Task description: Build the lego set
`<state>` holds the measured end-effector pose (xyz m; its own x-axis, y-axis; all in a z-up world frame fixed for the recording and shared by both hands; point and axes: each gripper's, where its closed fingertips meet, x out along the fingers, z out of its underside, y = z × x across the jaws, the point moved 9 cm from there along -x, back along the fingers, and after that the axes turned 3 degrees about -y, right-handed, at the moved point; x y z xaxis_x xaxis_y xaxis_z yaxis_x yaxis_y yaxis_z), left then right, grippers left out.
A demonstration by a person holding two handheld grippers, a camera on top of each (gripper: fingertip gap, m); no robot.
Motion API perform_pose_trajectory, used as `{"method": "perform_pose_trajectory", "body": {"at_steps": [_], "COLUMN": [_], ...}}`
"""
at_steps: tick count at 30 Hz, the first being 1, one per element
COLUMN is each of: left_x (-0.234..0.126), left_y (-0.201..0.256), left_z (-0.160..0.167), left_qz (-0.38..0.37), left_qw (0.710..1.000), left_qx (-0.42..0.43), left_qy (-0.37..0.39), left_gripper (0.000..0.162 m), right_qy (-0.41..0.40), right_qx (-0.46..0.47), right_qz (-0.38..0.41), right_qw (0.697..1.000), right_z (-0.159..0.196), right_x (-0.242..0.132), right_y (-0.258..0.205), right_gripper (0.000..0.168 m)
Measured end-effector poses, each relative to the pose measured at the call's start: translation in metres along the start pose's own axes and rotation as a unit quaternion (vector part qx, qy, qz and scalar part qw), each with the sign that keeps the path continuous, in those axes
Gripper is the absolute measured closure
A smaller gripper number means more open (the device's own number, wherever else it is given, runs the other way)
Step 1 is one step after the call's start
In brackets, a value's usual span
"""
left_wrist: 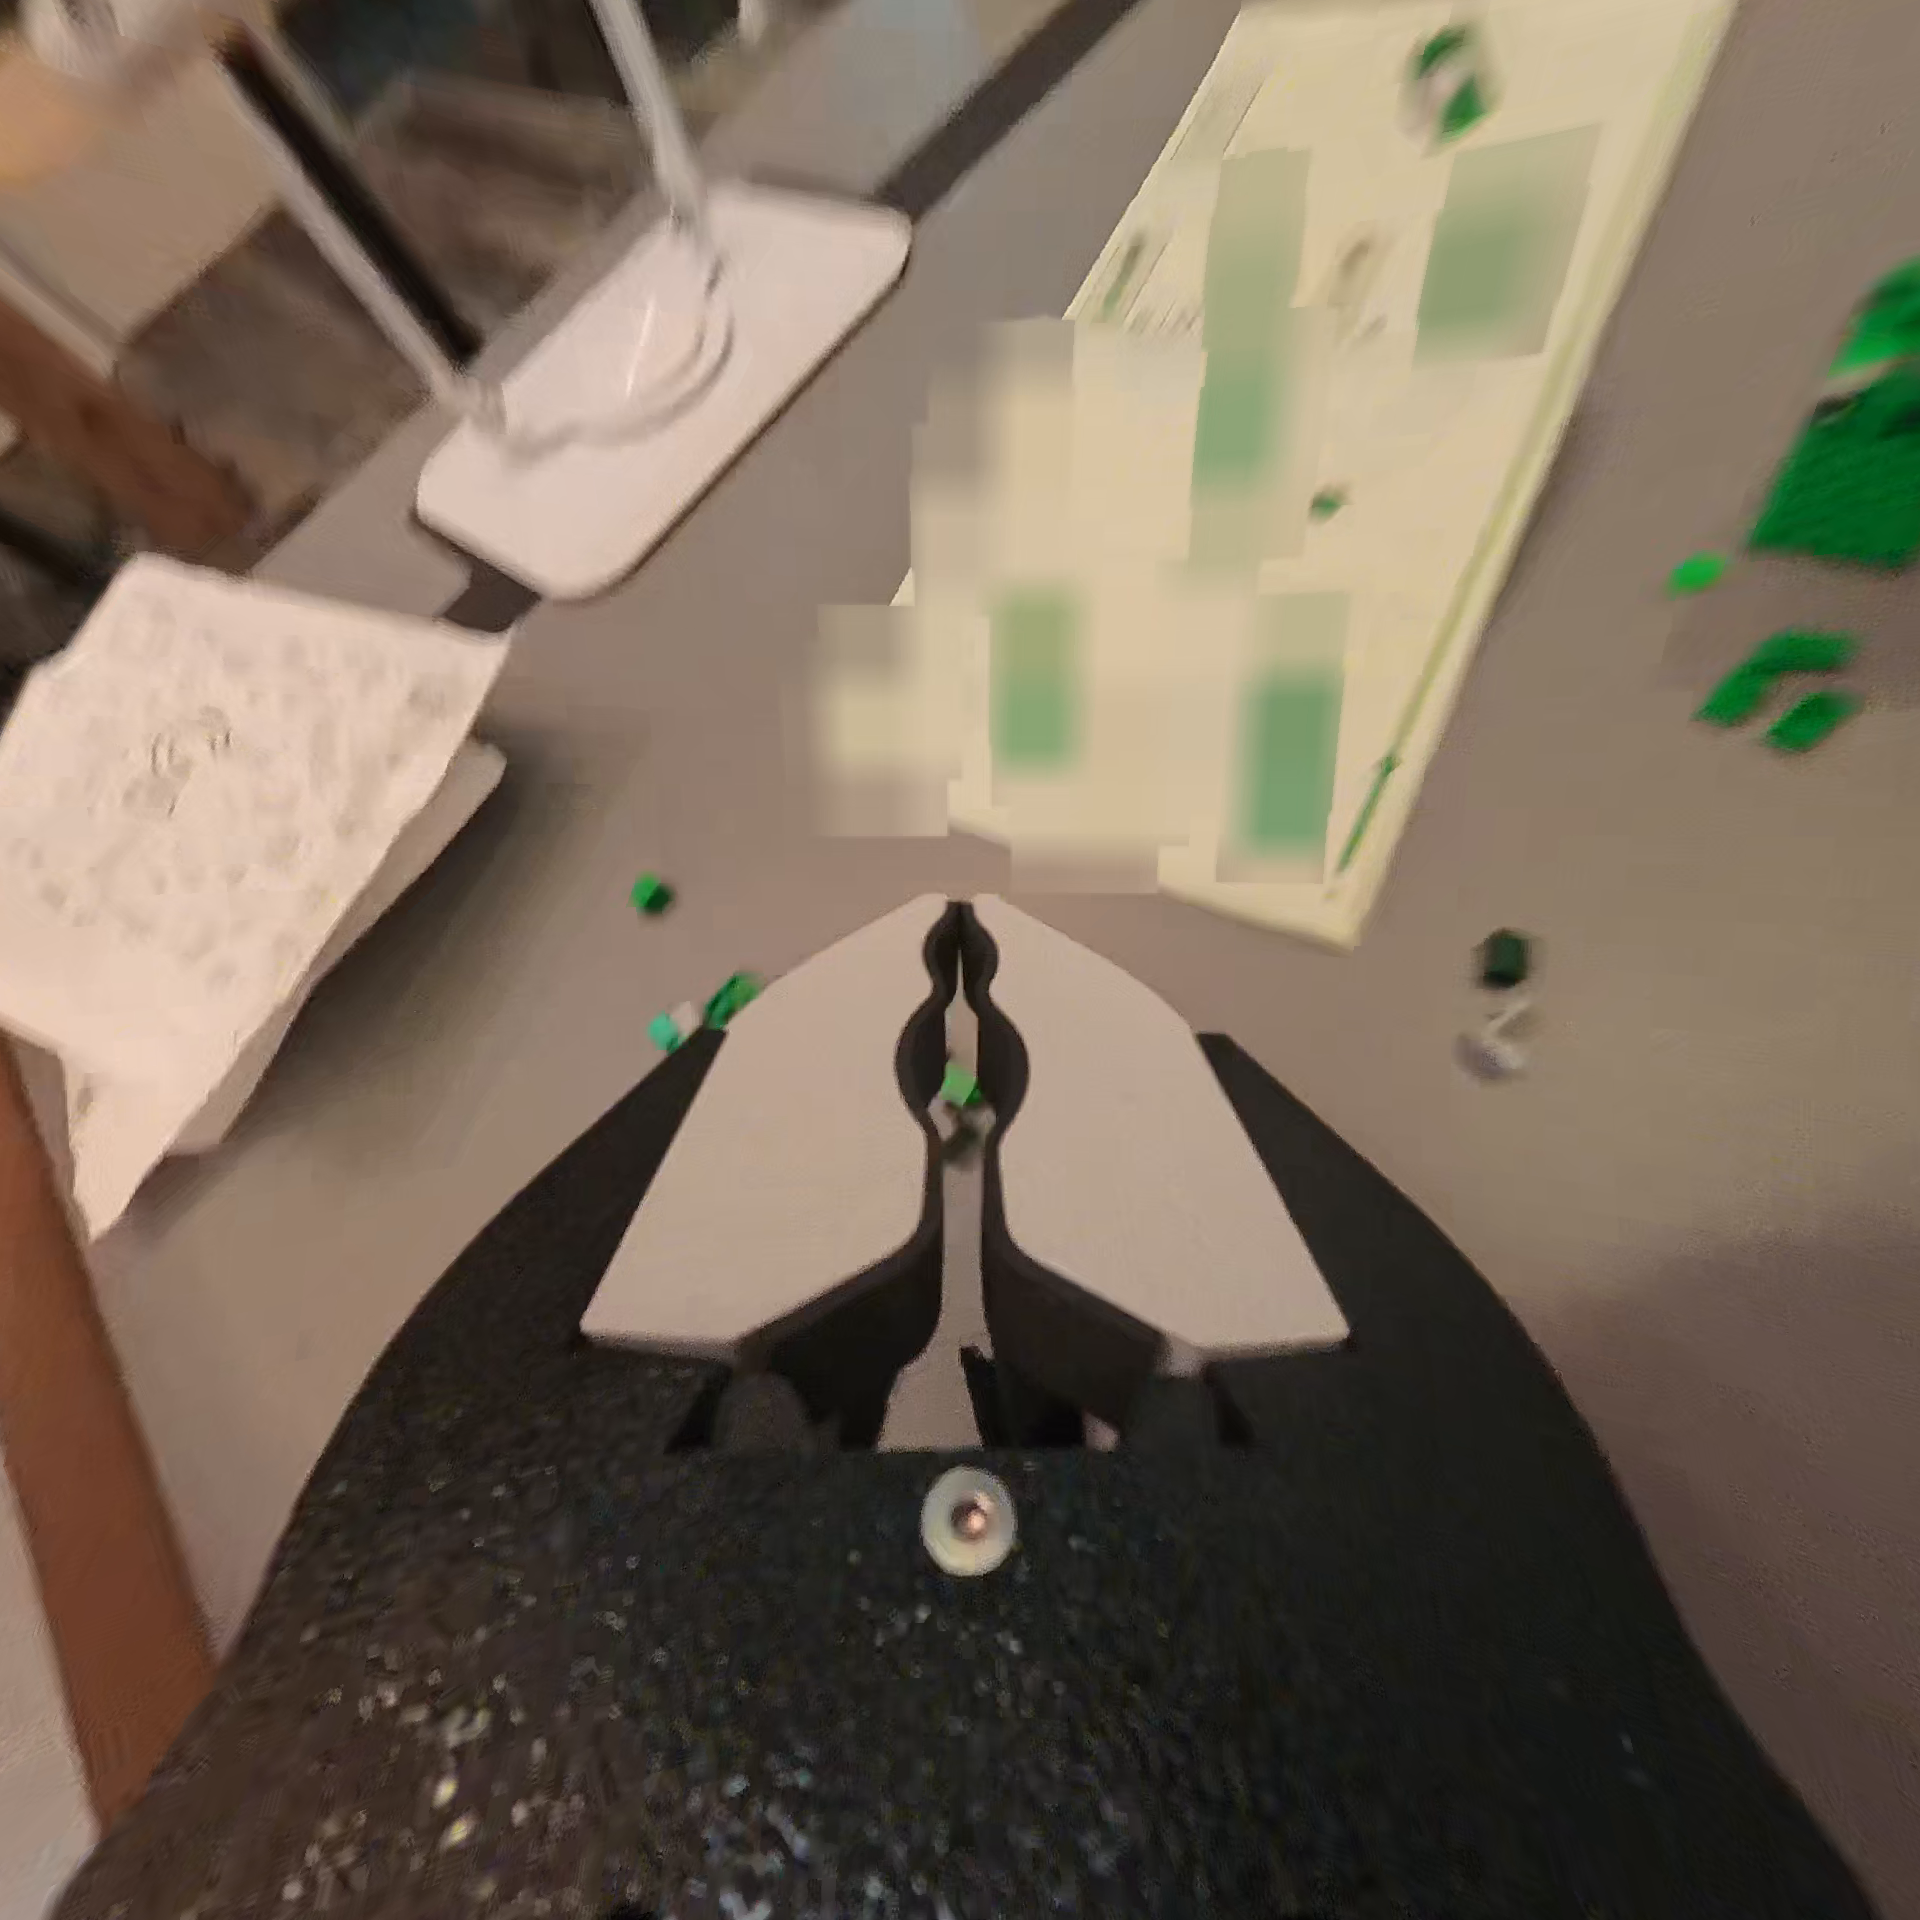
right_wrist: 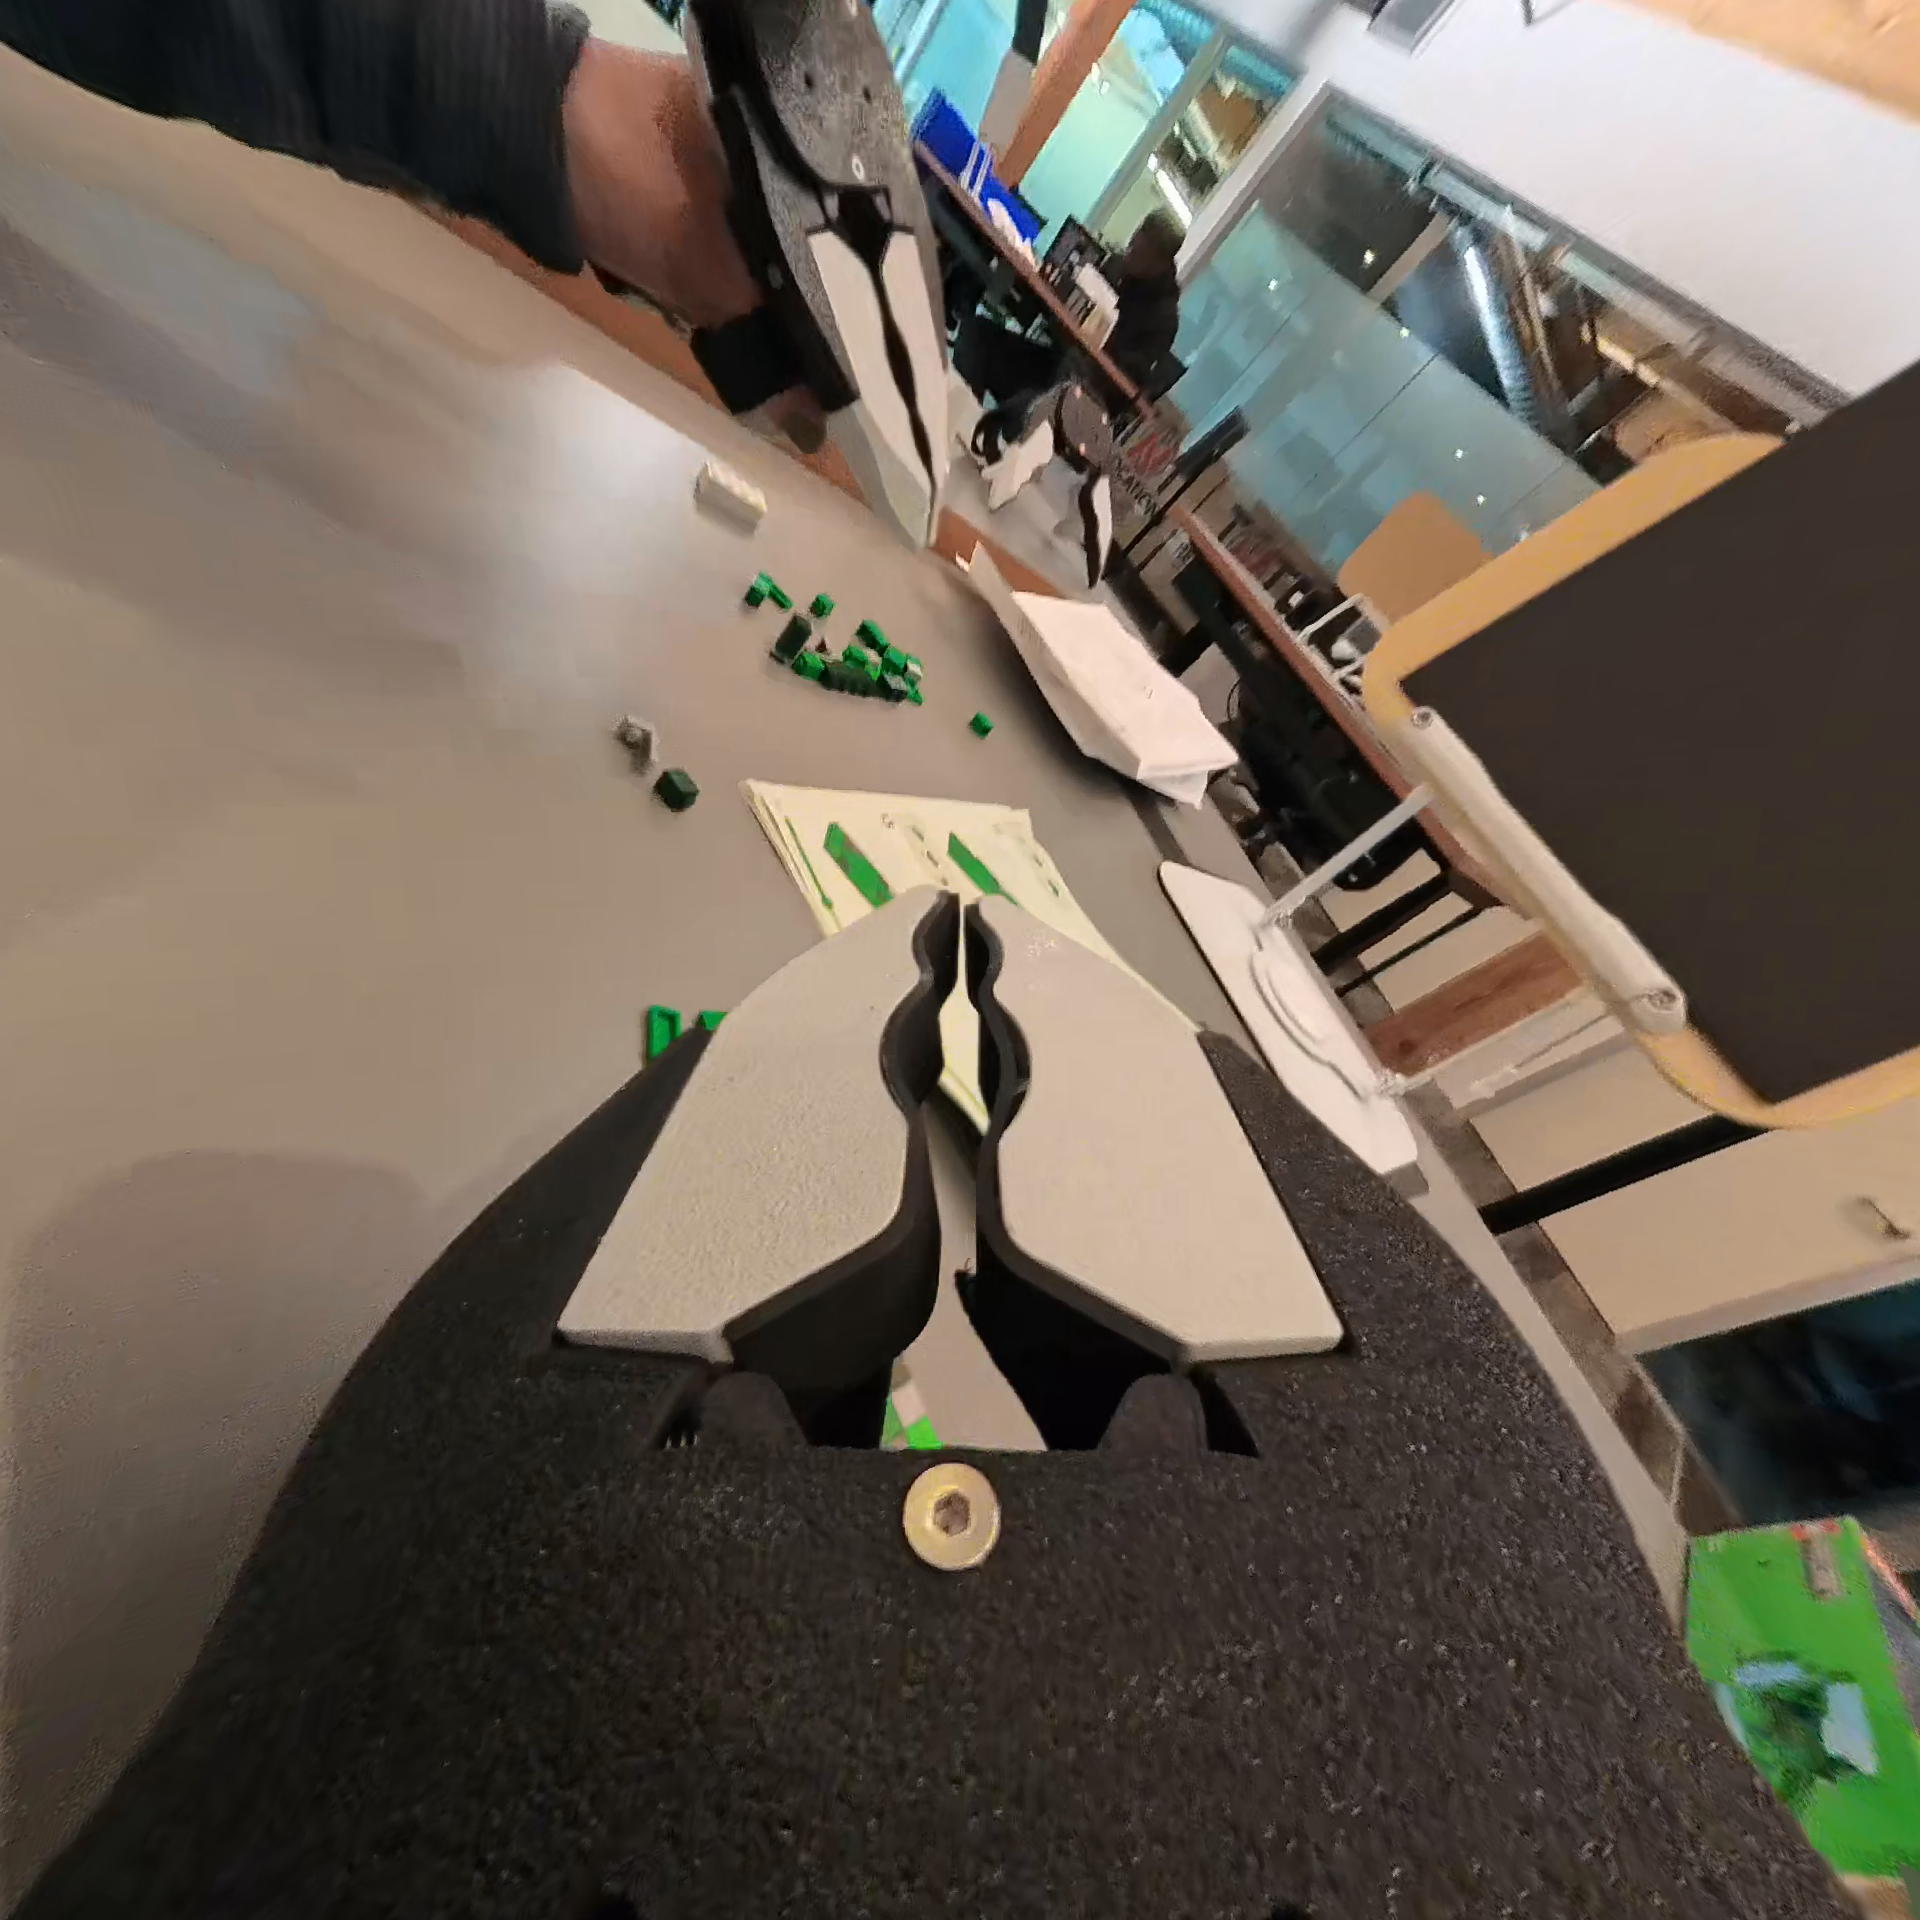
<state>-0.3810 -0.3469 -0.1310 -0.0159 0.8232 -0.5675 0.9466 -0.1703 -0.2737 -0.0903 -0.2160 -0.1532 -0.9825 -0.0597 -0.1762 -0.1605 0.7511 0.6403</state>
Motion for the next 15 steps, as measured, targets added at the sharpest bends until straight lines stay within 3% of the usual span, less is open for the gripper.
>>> {"method": "perform_pose_trajectory", "body": {"at_steps": [4,8,11,15], "left_x": [-0.018,-0.013,-0.002,0.011], "left_y": [-0.012,-0.038,-0.045,-0.051], "left_z": [0.001,0.031,0.049,0.06], "left_qz": [-0.049,-0.015,-0.015,0.066], "left_qw": [0.999,0.987,0.975,0.97], "left_qx": [-0.014,-0.099,-0.06,-0.036], "left_qy": [-0.02,-0.128,-0.211,-0.23], "left_gripper": [0.162,0.162,0.155,0.155], "right_qy": [0.006,0.004,0.0,-0.013], "right_qx": [-0.001,0.022,0.03,0.025], "right_qz": [0.002,-0.008,-0.015,-0.023], "right_qw": [1.0,1.0,0.999,0.999], "right_z": [-0.004,0.0,0.003,0.007], "right_x": [0.003,0.003,0.004,0.005], "right_y": [-0.003,-0.003,-0.004,-0.007], "right_gripper": [0.168,0.168,0.168,0.168]}}
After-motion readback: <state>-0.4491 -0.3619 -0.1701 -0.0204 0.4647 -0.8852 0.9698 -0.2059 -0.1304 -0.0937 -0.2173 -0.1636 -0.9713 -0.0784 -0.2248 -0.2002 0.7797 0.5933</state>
